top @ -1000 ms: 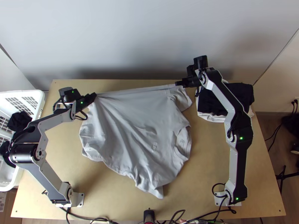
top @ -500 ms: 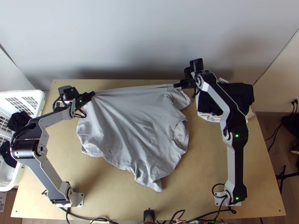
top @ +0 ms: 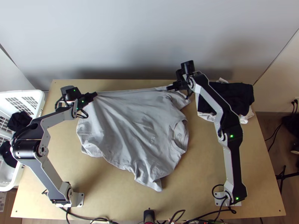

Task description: Fold the t-shirt

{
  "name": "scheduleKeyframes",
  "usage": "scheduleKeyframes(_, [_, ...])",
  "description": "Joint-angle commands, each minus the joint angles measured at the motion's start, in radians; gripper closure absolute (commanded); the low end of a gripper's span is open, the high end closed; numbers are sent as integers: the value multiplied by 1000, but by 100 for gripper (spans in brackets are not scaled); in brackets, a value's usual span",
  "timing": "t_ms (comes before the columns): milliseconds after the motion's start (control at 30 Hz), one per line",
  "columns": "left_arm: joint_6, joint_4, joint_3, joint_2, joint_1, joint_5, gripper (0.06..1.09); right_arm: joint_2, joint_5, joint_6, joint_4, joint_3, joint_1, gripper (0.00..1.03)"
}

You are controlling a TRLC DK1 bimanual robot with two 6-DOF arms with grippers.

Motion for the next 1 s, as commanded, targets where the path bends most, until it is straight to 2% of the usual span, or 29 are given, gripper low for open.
scheduleKeyframes(0, [3,-2,-6,0,-13,5,105,25,-2,3,0,47,37,77])
scheduleKeyframes(33, [3,-2,-6,0,-11,5,105,23,-2,6,-2,53,41,61])
scheduleKeyframes(67, [3,-2,-6,2,-11,5,105,18,-2,9,-3,55,45,52])
scheduleKeyframes(200, [3,1,-6,5,-11,5,105,-31,-4,25,-23,59,45,34])
scheduleKeyframes(300, [3,3,-6,7,-11,5,105,-72,-4,28,-98,44,28,32])
scheduleKeyframes(433, [3,3,-7,5,-8,6,105,-156,-2,2,-195,-60,-12,24])
scheduleKeyframes(700, [3,3,-7,5,-6,9,105,-307,-35,-44,-153,-402,-118,24])
scheduleKeyframes(800, [3,4,-7,7,-6,9,105,-313,-47,-61,-112,-450,-130,24])
scheduleKeyframes(967, [3,3,-7,7,-6,11,105,-285,-127,-66,-81,-450,-138,24])
